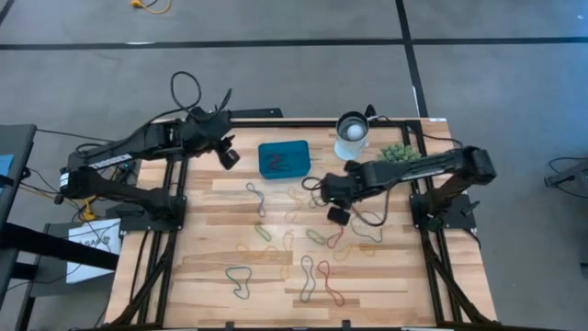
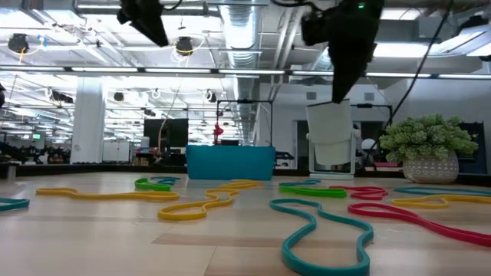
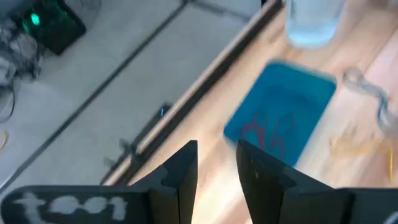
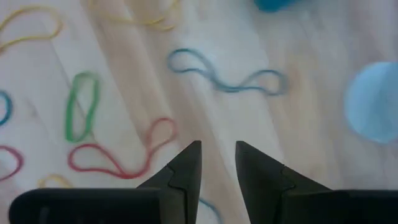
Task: Pick and place items into bin
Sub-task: Put the red rubber band into the blue bin
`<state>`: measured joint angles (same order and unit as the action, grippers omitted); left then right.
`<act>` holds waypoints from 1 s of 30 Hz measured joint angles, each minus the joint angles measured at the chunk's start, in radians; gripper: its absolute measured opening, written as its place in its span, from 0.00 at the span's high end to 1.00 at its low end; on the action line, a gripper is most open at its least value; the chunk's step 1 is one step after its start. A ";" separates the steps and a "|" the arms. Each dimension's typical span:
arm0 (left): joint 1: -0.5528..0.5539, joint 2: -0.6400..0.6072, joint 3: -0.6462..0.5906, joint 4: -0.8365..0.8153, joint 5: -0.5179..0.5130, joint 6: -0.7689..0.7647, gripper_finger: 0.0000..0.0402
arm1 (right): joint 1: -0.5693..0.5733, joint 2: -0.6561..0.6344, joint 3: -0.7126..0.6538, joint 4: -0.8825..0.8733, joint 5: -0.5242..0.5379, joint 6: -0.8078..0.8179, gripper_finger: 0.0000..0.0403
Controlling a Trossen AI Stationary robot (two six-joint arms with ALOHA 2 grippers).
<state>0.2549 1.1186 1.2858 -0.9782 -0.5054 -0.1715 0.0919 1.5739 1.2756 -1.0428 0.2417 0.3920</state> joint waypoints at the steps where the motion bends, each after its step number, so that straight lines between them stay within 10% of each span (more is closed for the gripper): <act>1: -0.007 -0.003 0.000 -0.018 0.002 -0.018 0.74 | -0.005 -0.032 -0.032 0.007 0.000 0.001 0.77; 11: -0.169 -0.071 -0.212 0.110 -0.132 -0.143 0.74 | -0.013 -0.181 -0.392 0.340 -0.140 0.148 0.77; 30: -0.250 -0.179 -0.484 0.403 -0.142 -0.165 0.74 | 0.037 0.100 -0.393 0.526 -0.348 0.264 0.77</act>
<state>0.0048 0.9399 0.8013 -0.5756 -0.6470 -0.3363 0.1287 1.6734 0.8825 -0.5172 -0.1059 0.6563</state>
